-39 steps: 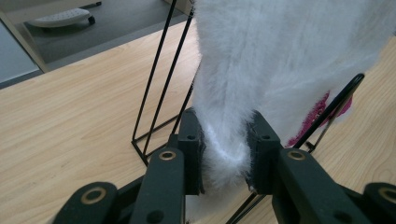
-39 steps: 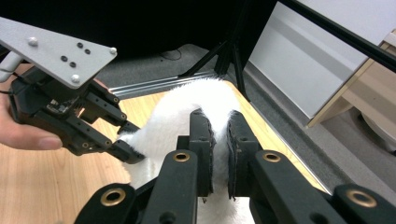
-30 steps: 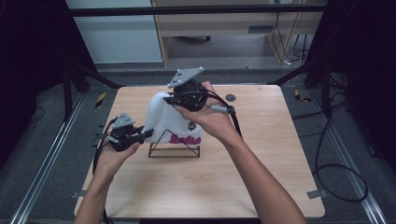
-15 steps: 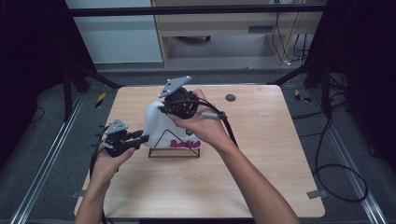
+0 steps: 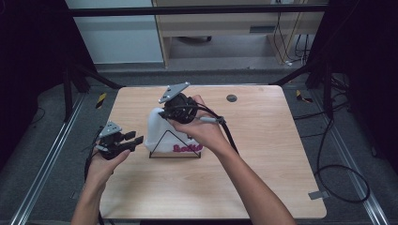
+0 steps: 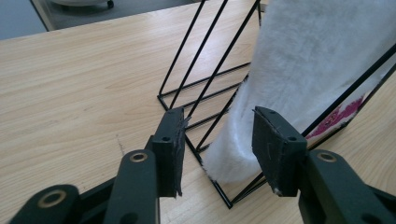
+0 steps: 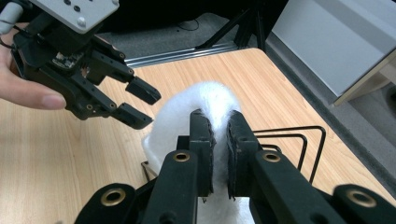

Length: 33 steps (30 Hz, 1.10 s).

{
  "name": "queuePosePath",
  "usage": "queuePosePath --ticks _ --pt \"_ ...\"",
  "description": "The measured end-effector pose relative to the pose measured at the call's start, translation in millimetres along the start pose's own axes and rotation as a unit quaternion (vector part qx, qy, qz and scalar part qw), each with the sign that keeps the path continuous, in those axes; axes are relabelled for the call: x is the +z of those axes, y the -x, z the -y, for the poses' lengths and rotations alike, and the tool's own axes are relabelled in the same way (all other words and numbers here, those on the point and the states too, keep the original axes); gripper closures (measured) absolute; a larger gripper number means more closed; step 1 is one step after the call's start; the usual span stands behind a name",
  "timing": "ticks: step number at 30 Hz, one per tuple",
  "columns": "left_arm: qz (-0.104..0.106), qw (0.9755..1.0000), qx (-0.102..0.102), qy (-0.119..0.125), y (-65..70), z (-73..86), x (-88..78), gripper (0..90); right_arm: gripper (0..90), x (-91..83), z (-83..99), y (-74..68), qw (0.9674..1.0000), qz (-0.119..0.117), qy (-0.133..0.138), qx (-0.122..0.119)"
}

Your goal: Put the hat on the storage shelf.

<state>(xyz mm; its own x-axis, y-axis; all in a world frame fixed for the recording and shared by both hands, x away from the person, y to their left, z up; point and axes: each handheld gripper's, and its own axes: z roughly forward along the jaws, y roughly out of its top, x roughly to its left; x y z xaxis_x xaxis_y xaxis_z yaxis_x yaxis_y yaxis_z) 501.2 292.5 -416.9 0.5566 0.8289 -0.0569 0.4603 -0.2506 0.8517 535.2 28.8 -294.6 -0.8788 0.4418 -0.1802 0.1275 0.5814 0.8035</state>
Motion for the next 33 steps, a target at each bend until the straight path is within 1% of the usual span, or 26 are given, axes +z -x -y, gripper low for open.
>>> queuePosePath --ticks 6,8,11,13,16,23,25,27,29,30,31,32,33 --pt "-0.015 0.9998 0.006 -0.008 -2.9 2.5 -1.8 50.1 83.2 2.1 4.3 1.4 1.0 -0.001 -0.004 0.006" --pt "-0.021 0.9998 0.0 -0.008 -4.3 3.9 -2.8 48.0 83.1 2.6 5.7 1.6 1.0 -0.002 -0.004 0.008" --pt "-0.027 0.9995 -0.013 -0.006 -6.6 5.7 -6.2 42.3 82.9 3.3 7.6 1.8 0.9999 -0.003 -0.005 0.009" --pt "-0.036 0.9991 -0.02 -0.009 -8.1 7.1 -7.8 38.9 82.8 3.5 9.0 2.0 0.9999 -0.003 -0.007 0.009" --pt "-0.047 0.9985 -0.022 -0.017 -9.8 10.0 -7.4 32.2 82.3 3.5 10.5 2.4 0.9999 -0.002 -0.007 0.011" --pt "-0.073 0.9964 -0.025 -0.036 -13.0 20.1 -3.3 19.6 81.0 2.3 13.4 3.1 0.9998 -0.004 -0.009 0.014" --pt "-0.078 0.996 -0.027 -0.036 -14.6 23.1 -3.4 17.9 80.9 2.0 14.6 3.5 0.9998 -0.005 -0.01 0.015" --pt "-0.086 0.9951 -0.025 -0.041 -16.7 26.7 -2.7 15.8 80.1 1.6 15.4 3.1 0.9998 -0.004 -0.011 0.018" --pt "-0.092 0.9942 -0.026 -0.048 -19.0 31.3 -0.4 13.6 78.2 0.5 16.4 3.1 0.9998 -0.005 -0.012 0.017" --pt "-0.092 0.9942 -0.024 -0.051 -19.6 33.5 0.8 12.5 76.6 -0.7 17.1 2.6 0.9997 -0.005 -0.013 0.02" --pt "-0.094 0.9935 -0.027 -0.059 -21.5 40.5 6.8 11.7 73.9 -2.7 18.5 2.3 0.9997 -0.005 -0.01 0.022" --pt "-0.094 0.9935 -0.027 -0.059 -21.5 40.5 6.8 11.1 73.9 -2.7 18.5 2.3 0.9997 -0.005 -0.01 0.022" --pt "-0.096 0.9929 -0.022 -0.067 -21.4 42.6 9.7 11.1 72.1 -3.9 19.0 2.0 0.9996 -0.003 -0.008 0.026"
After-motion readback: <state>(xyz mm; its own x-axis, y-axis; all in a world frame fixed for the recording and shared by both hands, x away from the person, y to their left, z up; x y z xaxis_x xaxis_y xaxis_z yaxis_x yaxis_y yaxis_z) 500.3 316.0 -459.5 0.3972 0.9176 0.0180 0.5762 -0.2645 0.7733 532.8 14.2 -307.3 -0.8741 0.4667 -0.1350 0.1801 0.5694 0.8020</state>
